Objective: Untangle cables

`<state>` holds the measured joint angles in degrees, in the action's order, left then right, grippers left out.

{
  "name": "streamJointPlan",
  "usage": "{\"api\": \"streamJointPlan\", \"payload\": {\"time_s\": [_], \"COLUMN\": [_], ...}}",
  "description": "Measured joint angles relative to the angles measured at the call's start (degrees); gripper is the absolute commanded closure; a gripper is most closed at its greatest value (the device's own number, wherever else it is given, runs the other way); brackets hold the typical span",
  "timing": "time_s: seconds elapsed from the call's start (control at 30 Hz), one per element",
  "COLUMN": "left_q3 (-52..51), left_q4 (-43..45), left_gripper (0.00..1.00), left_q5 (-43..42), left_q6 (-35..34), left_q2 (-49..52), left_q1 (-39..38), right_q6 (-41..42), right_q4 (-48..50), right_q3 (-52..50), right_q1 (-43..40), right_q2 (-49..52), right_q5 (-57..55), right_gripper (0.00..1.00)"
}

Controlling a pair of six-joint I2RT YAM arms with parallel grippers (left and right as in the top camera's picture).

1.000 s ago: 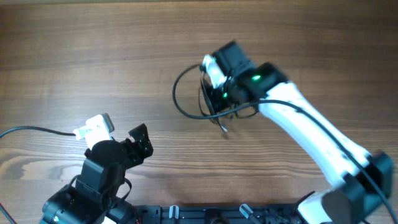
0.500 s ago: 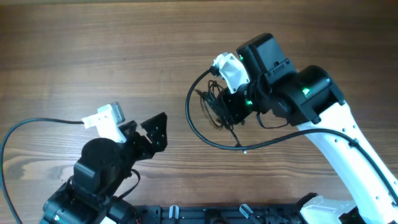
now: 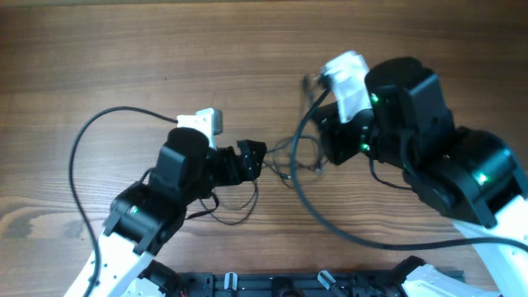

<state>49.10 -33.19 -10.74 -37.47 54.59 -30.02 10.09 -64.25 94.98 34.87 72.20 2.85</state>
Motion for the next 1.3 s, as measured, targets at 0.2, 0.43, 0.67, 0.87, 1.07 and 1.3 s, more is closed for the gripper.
{"api": "streamJointPlan", "payload": {"time_s": [0.2, 0.43, 0.67, 0.87, 1.07, 1.3], "left_q3": [0.0, 0.0, 0.0, 0.0, 0.0, 0.0], "left_q4": [-0.5, -0.6, -8.2, -17.5, -20.6, -23.4], "left_gripper": [0.11, 0.1, 0.22, 0.25, 0.21, 0.2], "left_q5": [-4.4, -6.1, -0.3, 11.4, 15.6, 15.6], "left_q6": [2.8, 3.0, 4.5, 4.9, 5.4, 7.5], "left_q2": [2.4, -2.2, -9.0, -12.5, -16.2, -16.2], "left_q1": [0.0, 0.0, 0.0, 0.0, 0.0, 0.0], "right_q6": [18.9, 7.0, 15.0, 15.3, -5.8, -12.5], "right_q4": [-5.6, -11.7, -27.4, -24.4, -16.2, -8.8], "right_q3": [0.0, 0.0, 0.0, -4.8, -17.7, -28.5], "right_q1": [0.0, 0.0, -0.1, -0.1, 0.0, -0.1], "right_q2": [-6.4, -3.5, 10.2, 18.0, 20.2, 20.2], "right_q5": [-27.8, -13.9, -18.3, -17.8, -7.5, -3.9], "right_gripper": [0.0, 0.0, 0.0, 0.0, 0.0, 0.11]}}
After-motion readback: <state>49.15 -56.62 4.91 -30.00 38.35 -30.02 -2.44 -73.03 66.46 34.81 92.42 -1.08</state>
